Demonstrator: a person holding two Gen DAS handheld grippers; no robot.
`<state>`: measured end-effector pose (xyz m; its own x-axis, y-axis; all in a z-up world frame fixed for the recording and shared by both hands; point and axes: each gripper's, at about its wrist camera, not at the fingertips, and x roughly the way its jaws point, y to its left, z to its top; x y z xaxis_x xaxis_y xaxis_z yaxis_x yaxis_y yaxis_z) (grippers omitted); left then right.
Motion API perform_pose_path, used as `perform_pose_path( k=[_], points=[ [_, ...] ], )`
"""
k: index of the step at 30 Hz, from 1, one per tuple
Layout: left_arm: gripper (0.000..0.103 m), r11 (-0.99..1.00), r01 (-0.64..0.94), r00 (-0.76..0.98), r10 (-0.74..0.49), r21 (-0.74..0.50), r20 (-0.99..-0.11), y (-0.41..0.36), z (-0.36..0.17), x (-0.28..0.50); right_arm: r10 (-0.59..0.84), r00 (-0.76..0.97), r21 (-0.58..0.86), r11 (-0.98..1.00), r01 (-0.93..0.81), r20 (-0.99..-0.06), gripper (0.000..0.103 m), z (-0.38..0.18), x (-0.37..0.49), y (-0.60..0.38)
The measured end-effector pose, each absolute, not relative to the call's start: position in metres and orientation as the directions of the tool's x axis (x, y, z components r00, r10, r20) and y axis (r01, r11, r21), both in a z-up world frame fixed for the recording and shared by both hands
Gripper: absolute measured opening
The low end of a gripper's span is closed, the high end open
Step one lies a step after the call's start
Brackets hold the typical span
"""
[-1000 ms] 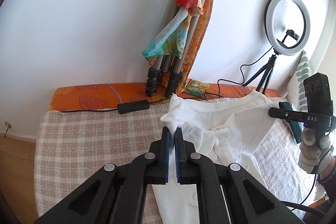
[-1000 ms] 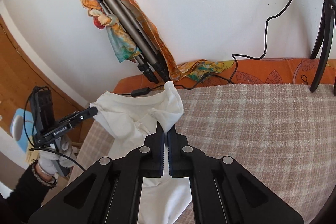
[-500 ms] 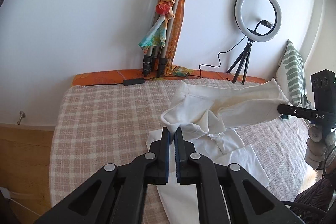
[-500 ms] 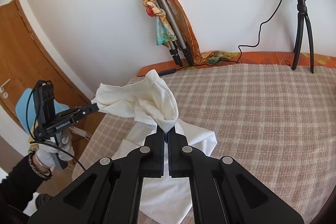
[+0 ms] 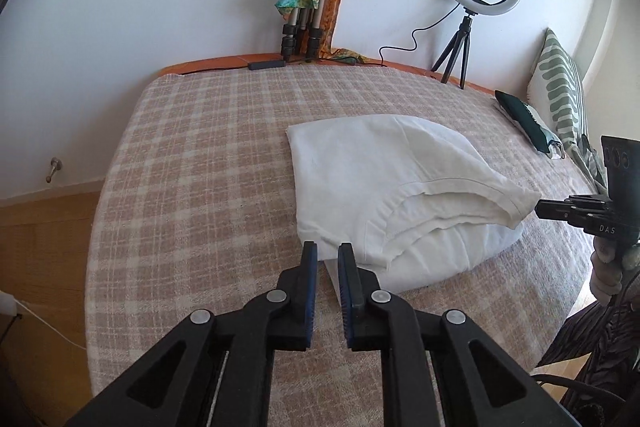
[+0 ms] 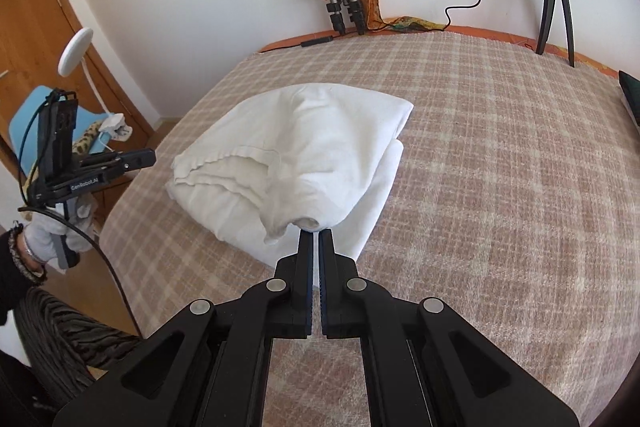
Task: Fold small clothes
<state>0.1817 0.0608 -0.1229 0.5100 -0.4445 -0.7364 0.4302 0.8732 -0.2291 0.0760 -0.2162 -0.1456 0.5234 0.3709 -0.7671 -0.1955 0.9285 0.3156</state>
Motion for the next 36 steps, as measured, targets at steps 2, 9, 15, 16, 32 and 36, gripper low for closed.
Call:
perform_pose_path(
  k=[2, 9, 15, 16, 32, 36],
  points=[
    [0.033, 0.875, 0.384, 0.501, -0.466, -0.295, -0.729, 0.071, -0.122, 0.186, 0.398, 0.52, 0.372, 0.915, -0.159, -0.756, 0.002, -0.146, 0.072, -0.228],
    [0.053, 0.826, 0.233, 0.417, -0.562, -0.513, -0.715, 0.081, -0.14, 0.22, 0.582, 0.459, 0.631, 0.774, -0.059, -0.671, 0.021, -0.152, 0.084, -0.246],
    [0.053, 0.781, 0.174, 0.343, -0.619, -0.6, -0.706, 0.075, -0.158, 0.236, 0.656, 0.44, 0.741, 0.67, 0.034, -0.613, 0.042, -0.17, 0.097, -0.257],
    [0.052, 0.769, 0.161, 0.326, -0.633, -0.619, -0.702, 0.074, -0.161, 0.239, 0.666, 0.436, 0.756, 0.652, 0.053, -0.605, 0.042, -0.174, 0.1, -0.259],
    [0.008, 0.747, 0.17, 0.329, -0.657, -0.642, -0.678, 0.069, -0.155, 0.24, 0.707, 0.409, 0.792, 0.607, 0.069, -0.577, 0.012, -0.181, 0.117, -0.252],
    [0.006, 0.758, 0.174, 0.337, -0.646, -0.628, -0.685, 0.069, -0.156, 0.239, 0.656, 0.392, 0.739, 0.666, 0.102, -0.645, 0.017, -0.183, 0.121, -0.252]
  ],
)
